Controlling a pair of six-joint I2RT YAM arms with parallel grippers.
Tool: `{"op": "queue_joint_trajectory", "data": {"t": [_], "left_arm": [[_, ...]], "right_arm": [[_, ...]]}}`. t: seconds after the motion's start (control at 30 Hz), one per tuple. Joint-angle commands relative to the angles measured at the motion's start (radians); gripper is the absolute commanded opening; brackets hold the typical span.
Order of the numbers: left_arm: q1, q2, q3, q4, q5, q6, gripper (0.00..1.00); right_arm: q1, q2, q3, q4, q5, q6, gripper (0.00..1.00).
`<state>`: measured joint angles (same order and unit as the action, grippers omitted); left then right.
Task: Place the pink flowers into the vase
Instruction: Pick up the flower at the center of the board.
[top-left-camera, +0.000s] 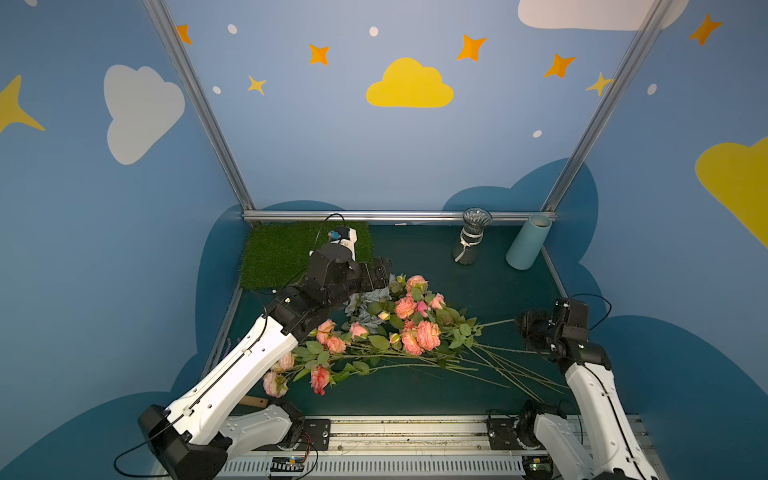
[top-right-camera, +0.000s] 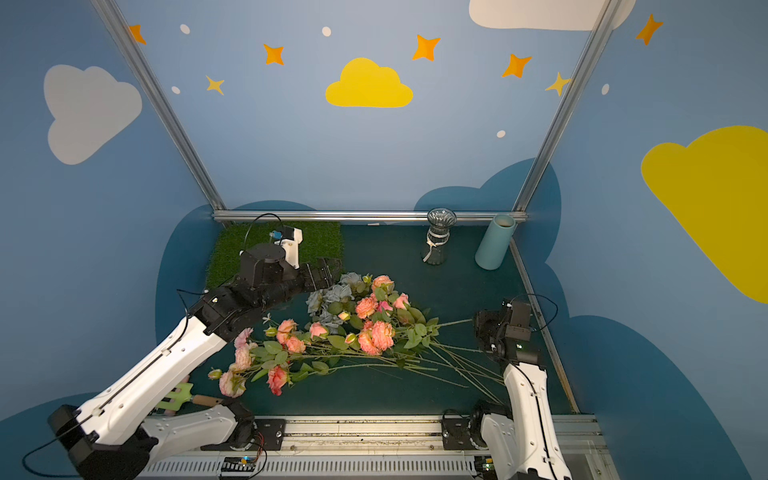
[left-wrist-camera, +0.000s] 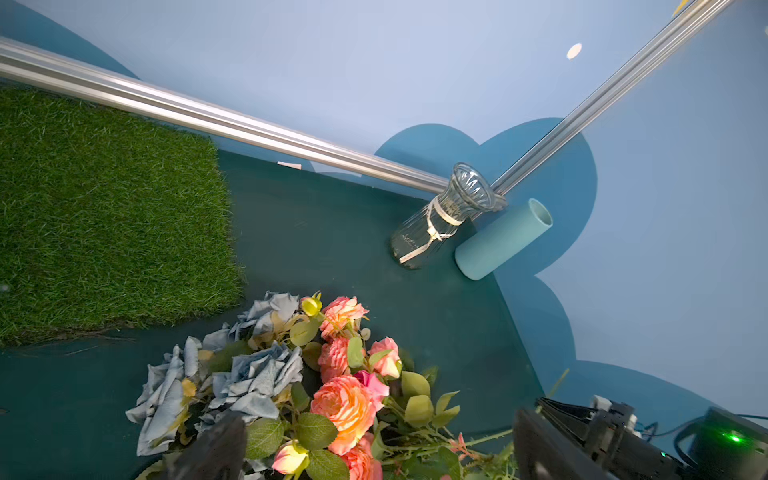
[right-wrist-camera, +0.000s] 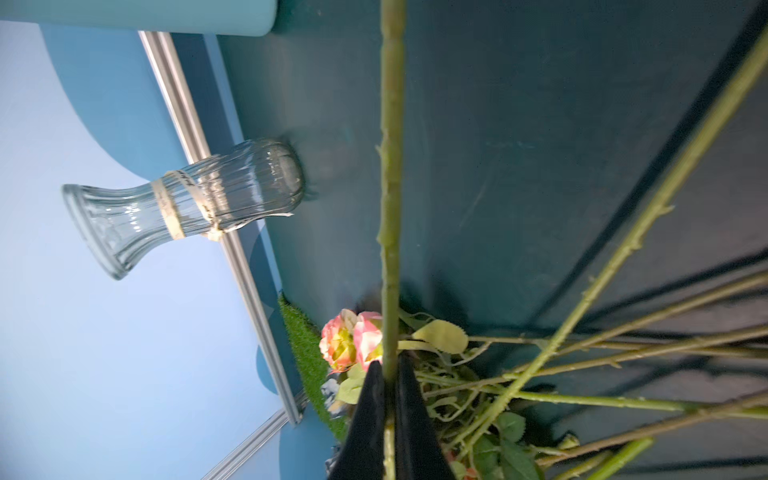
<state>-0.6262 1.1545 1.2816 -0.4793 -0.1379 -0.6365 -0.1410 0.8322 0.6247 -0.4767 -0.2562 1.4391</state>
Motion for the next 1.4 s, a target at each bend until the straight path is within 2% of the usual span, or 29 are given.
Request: {"op": "queue_joint_trajectory", "data": {"t": [0.0, 0.1, 0.23, 0.47, 0.57, 0.7, 0.93, 1.03, 1.17, 1.37], "left_arm": [[-0.037, 0.036, 0.094, -0.081, -0.002, -0.010, 1.00], [-0.092, 0.075, 0.169, -0.087, 0.022, -0.015, 1.00], [-0.162, 0.141, 0.255, -0.054, 0.120, -0.056, 1.00], [-0.344, 0.262, 0.399, -0.028, 0.112, -0.098, 1.00], [-0.380, 0.296, 0.403, 0.012, 0.124, -0.139, 1.00], [-0.413, 0.343, 0.405, 0.048, 0.103, -0.181, 1.00], [-0.404, 0.394, 0.354, 0.136, 0.073, -0.259, 1.00], [-0.344, 0.383, 0.289, 0.211, 0.101, -0.332, 0.99], [-0.228, 0.382, 0.180, 0.357, 0.208, -0.453, 0.92], [-0.191, 0.451, 0.161, 0.478, 0.239, -0.524, 0.87]], "right_arm": [[0.006, 0.033, 0.079, 0.127, -0.079, 0.081, 0.00], [0.013, 0.060, 0.113, 0.170, -0.064, 0.112, 0.00], [0.027, 0.116, 0.148, 0.263, -0.053, 0.174, 0.00], [0.110, 0.210, 0.202, 0.388, 0.014, 0.258, 0.00], [0.142, 0.255, 0.191, 0.502, 0.049, 0.334, 0.00], [0.222, 0.264, 0.186, 0.562, 0.185, 0.409, 0.00], [0.341, 0.310, 0.207, 0.653, 0.308, 0.514, 0.00], [0.379, 0.335, 0.223, 0.694, 0.321, 0.537, 0.00], [0.424, 0.338, 0.231, 0.708, 0.365, 0.563, 0.00], [0.482, 0.360, 0.263, 0.735, 0.423, 0.568, 0.00]]}}
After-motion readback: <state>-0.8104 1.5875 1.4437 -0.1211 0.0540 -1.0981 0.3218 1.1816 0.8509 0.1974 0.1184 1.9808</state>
